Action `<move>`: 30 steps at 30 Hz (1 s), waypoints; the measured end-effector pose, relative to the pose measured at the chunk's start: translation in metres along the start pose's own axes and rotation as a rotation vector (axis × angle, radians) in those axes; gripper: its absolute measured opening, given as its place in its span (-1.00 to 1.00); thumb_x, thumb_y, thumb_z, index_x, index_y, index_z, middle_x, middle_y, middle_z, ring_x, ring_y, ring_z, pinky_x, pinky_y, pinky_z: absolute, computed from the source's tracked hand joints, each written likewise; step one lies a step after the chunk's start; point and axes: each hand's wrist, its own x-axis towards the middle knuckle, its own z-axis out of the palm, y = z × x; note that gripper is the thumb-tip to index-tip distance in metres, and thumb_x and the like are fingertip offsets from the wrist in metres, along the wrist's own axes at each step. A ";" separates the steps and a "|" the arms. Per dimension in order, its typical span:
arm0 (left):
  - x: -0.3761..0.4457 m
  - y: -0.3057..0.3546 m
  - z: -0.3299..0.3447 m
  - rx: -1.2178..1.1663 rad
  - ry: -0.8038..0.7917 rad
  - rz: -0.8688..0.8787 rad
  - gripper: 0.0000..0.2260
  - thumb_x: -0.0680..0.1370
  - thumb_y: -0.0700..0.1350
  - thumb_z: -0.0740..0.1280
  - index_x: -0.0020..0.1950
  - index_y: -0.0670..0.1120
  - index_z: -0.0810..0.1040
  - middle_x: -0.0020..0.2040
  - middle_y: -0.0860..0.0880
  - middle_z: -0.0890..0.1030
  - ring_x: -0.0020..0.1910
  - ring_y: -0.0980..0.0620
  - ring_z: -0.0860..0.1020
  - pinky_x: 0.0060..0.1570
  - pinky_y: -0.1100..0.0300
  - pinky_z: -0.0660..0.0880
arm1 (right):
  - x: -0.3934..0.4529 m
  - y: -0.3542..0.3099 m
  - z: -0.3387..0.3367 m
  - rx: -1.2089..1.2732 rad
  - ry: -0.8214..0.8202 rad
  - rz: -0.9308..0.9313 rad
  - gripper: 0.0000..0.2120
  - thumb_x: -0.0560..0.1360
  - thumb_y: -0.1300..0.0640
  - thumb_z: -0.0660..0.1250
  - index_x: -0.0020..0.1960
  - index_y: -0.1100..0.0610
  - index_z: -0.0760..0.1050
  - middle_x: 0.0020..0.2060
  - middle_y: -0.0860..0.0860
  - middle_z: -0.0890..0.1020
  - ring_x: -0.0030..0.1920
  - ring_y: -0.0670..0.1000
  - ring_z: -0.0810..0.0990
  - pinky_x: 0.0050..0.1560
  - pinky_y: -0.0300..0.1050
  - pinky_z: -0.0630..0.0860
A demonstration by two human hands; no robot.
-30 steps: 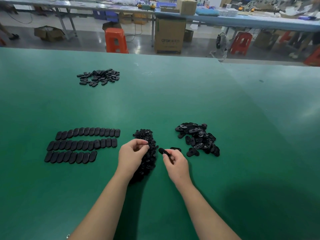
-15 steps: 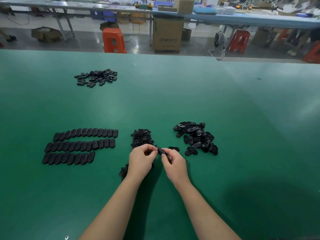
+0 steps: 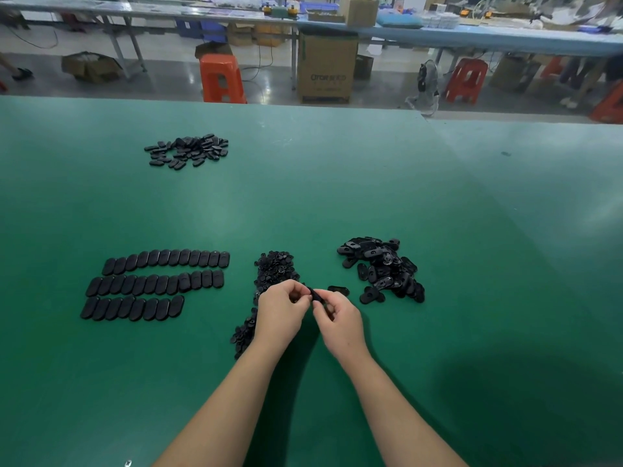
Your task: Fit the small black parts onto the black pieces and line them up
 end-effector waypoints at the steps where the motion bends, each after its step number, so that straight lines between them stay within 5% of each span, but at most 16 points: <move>1: 0.000 0.000 0.000 -0.005 -0.002 -0.006 -0.85 0.49 -0.18 0.44 -0.22 0.06 0.62 -0.28 0.11 0.66 -0.26 0.16 0.60 -0.28 0.36 0.43 | 0.000 0.000 0.000 0.000 -0.001 -0.003 -0.78 0.58 0.20 0.36 0.18 0.03 0.66 -0.16 -0.06 0.61 -0.25 -0.19 0.49 -0.17 -0.33 0.45; 11: 0.003 -0.003 0.002 -0.183 0.010 -0.131 -0.89 0.49 -0.17 0.48 -0.20 0.01 0.67 -0.26 0.02 0.69 -0.26 0.03 0.61 -0.20 0.14 0.55 | 0.000 0.001 0.000 -0.033 0.001 -0.031 -0.76 0.59 0.17 0.36 0.24 0.05 0.64 -0.21 -0.16 0.55 -0.26 -0.23 0.48 -0.20 -0.40 0.39; 16: 0.001 -0.001 0.002 -0.071 0.020 -0.005 -0.86 0.50 -0.18 0.45 -0.21 0.04 0.65 -0.30 0.11 0.65 -0.29 0.24 0.57 -0.30 0.42 0.41 | 0.000 0.000 0.000 -0.022 -0.001 -0.030 -0.77 0.59 0.18 0.36 0.22 0.05 0.64 -0.22 -0.14 0.56 -0.26 -0.22 0.48 -0.20 -0.37 0.42; 19: 0.000 -0.001 0.001 -0.029 0.032 0.043 -0.84 0.49 -0.20 0.44 -0.23 0.04 0.64 -0.31 0.13 0.63 -0.33 0.26 0.52 -0.32 0.43 0.37 | 0.000 0.002 0.000 -0.010 -0.001 -0.030 -0.78 0.60 0.19 0.34 0.21 0.06 0.64 -0.14 -0.10 0.62 -0.20 -0.19 0.53 -0.14 -0.37 0.45; 26: -0.014 -0.007 0.006 0.135 0.033 0.304 -0.80 0.58 -0.21 0.38 0.17 -0.09 0.70 0.10 0.08 0.60 0.01 0.15 0.57 0.08 0.22 0.54 | 0.001 0.004 0.000 0.095 0.007 0.043 -0.80 0.63 0.18 0.31 0.21 0.06 0.62 0.04 -0.09 0.68 0.07 -0.15 0.64 0.13 -0.18 0.57; 30: -0.014 -0.011 0.004 0.096 0.028 0.268 -0.81 0.56 -0.20 0.40 0.14 -0.05 0.72 0.28 0.04 0.57 0.05 0.08 0.61 0.16 0.15 0.53 | 0.001 0.004 0.001 0.138 0.027 0.080 -0.90 0.61 0.15 0.35 0.08 0.04 0.62 -0.06 -0.07 0.71 -0.02 -0.09 0.67 0.08 -0.07 0.62</move>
